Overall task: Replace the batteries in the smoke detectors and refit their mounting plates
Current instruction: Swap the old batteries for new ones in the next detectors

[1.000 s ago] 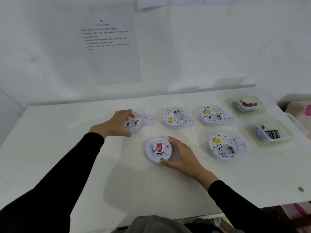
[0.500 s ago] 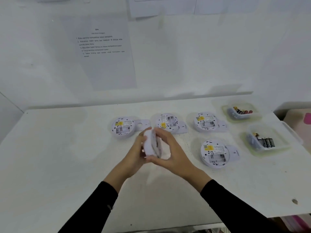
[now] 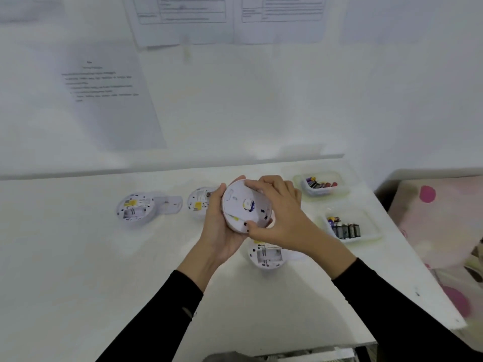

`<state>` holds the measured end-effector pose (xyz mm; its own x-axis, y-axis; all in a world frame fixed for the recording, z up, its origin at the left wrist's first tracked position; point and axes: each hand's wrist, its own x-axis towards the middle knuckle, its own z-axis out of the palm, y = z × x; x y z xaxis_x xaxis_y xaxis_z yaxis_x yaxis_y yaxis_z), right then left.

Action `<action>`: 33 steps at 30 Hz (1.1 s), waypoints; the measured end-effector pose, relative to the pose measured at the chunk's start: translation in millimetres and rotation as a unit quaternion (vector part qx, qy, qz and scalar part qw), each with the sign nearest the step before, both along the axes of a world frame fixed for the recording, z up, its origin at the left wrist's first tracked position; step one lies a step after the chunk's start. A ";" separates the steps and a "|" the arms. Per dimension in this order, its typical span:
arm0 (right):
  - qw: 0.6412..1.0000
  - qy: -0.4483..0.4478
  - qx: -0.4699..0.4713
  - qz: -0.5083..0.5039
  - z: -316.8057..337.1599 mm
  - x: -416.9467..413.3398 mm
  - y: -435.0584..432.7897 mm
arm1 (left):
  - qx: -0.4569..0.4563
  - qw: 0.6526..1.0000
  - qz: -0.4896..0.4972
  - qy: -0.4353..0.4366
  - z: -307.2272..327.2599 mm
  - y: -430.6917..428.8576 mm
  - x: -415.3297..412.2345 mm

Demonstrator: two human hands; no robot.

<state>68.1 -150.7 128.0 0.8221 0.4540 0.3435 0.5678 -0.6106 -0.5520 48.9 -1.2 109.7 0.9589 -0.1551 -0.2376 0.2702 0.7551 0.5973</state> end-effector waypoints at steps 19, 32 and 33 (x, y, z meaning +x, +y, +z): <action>0.989 -0.070 -0.031 0.125 -3.1 17.6 -125.9 | 0.005 1.000 -0.016 0.002 -20.3 -113.2 5.0; 0.948 0.091 -0.262 0.159 -102.4 -26.9 -181.3 | -0.065 0.996 0.040 -0.036 -33.6 -112.7 15.5; 0.944 0.104 -0.273 0.155 -107.9 -26.3 -181.8 | -0.077 0.996 0.035 -0.037 -34.6 -115.0 16.1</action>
<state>41.9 -332.5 20.1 0.6450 0.7462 -0.1650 0.6795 -0.6587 -0.3230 65.1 -116.2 75.2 0.9826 -0.1162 -0.1447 0.1731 0.8552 0.4885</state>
